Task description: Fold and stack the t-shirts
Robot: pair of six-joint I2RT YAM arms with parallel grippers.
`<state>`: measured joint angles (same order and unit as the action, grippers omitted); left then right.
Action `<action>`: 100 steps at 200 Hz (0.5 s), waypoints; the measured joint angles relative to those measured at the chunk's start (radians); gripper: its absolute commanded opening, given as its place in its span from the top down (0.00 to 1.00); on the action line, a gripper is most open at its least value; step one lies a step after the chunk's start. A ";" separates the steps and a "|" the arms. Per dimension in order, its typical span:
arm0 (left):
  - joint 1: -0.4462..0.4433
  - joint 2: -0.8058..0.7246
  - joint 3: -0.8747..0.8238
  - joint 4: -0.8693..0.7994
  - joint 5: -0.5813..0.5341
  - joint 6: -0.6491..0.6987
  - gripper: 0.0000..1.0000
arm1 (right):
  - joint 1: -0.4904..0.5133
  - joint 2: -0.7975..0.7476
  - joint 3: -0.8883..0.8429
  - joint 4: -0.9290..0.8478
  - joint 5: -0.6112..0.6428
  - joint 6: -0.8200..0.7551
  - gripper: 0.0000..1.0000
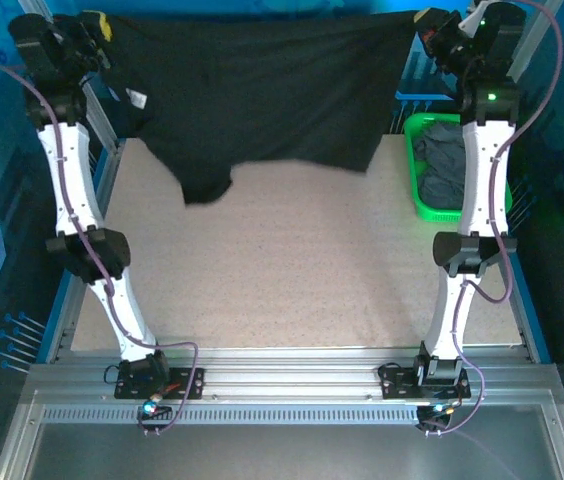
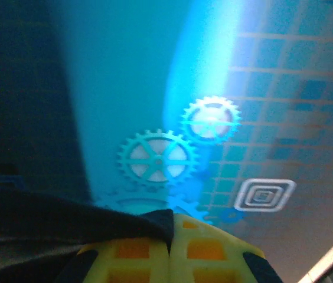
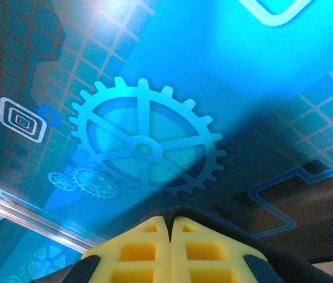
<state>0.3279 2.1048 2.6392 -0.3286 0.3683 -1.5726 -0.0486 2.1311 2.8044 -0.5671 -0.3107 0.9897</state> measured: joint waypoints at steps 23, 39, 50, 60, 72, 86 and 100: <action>0.019 -0.193 -0.169 -0.045 0.003 0.034 1.00 | -0.015 -0.203 -0.267 -0.009 0.050 -0.030 1.00; 0.013 -0.415 -0.426 -0.091 -0.037 0.085 1.00 | -0.019 -0.404 -0.559 0.014 0.111 -0.049 1.00; -0.002 -0.587 -0.633 -0.134 -0.080 0.112 1.00 | -0.019 -0.548 -0.770 0.013 0.166 -0.055 1.00; -0.021 -0.727 -0.832 -0.139 -0.120 0.139 0.96 | -0.019 -0.672 -0.967 0.029 0.214 -0.063 1.00; -0.040 -0.848 -1.045 -0.155 -0.148 0.171 0.77 | -0.020 -0.779 -1.178 0.042 0.263 -0.072 0.73; -0.050 -0.901 -1.278 -0.151 -0.163 0.217 0.57 | -0.020 -0.847 -1.398 0.033 0.305 -0.078 0.51; -0.050 -0.853 -1.476 -0.163 -0.174 0.272 0.47 | -0.020 -0.837 -1.577 0.008 0.336 -0.079 0.43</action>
<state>0.2783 1.2518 1.1637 -0.4915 0.1940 -1.3006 -0.0689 1.2942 1.2274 -0.5591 0.0250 0.9108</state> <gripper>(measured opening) 0.467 0.498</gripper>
